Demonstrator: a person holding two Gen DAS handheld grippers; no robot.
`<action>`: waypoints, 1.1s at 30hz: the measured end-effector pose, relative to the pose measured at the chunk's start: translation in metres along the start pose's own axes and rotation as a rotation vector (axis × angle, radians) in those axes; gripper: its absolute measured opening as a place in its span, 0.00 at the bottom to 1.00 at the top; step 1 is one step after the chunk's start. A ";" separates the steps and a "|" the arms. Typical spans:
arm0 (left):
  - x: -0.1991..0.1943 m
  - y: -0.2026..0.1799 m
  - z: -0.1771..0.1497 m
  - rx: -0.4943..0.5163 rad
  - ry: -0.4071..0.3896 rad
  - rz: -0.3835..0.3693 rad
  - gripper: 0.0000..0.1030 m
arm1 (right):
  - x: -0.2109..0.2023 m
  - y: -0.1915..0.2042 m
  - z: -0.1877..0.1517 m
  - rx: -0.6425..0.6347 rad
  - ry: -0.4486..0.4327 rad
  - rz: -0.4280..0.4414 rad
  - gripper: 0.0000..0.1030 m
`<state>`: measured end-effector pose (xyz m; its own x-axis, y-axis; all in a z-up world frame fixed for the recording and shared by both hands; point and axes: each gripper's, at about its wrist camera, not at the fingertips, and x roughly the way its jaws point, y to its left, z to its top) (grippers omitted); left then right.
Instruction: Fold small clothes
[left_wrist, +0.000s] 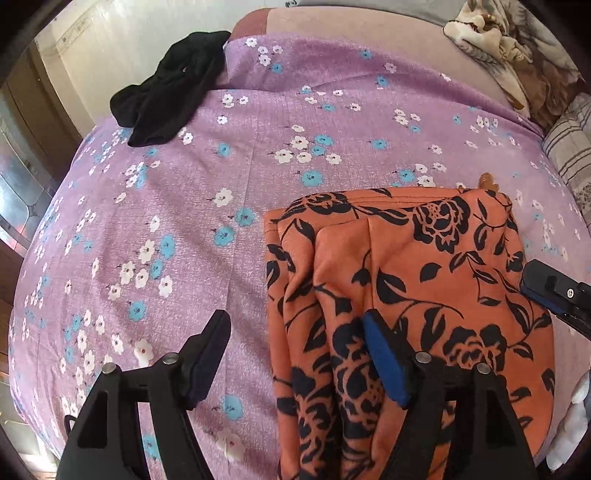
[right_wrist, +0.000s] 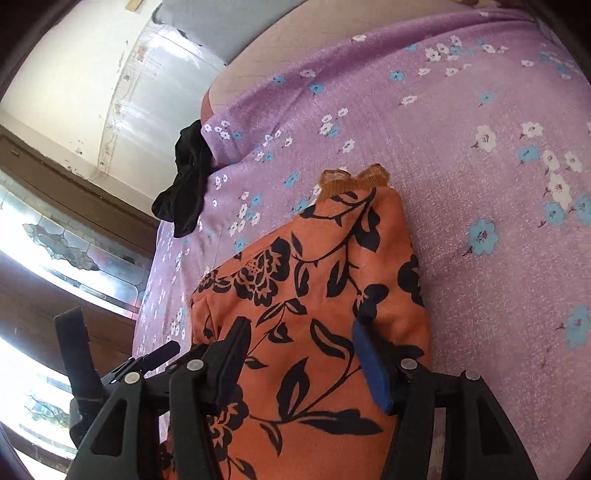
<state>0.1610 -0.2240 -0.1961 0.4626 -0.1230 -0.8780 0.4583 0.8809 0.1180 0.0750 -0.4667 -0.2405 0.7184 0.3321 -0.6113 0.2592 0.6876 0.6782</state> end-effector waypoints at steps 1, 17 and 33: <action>-0.010 -0.001 -0.006 0.012 -0.023 0.008 0.72 | -0.008 0.007 -0.004 -0.023 -0.011 0.013 0.60; -0.035 0.008 -0.080 0.066 -0.033 0.084 0.73 | -0.063 0.042 -0.096 -0.215 0.034 -0.042 0.38; -0.024 -0.006 -0.092 0.114 -0.084 0.175 0.74 | -0.035 0.023 -0.104 -0.236 0.090 -0.096 0.25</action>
<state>0.0780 -0.1842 -0.2185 0.6017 -0.0149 -0.7986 0.4463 0.8355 0.3206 -0.0111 -0.3954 -0.2459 0.6345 0.3067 -0.7095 0.1580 0.8470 0.5075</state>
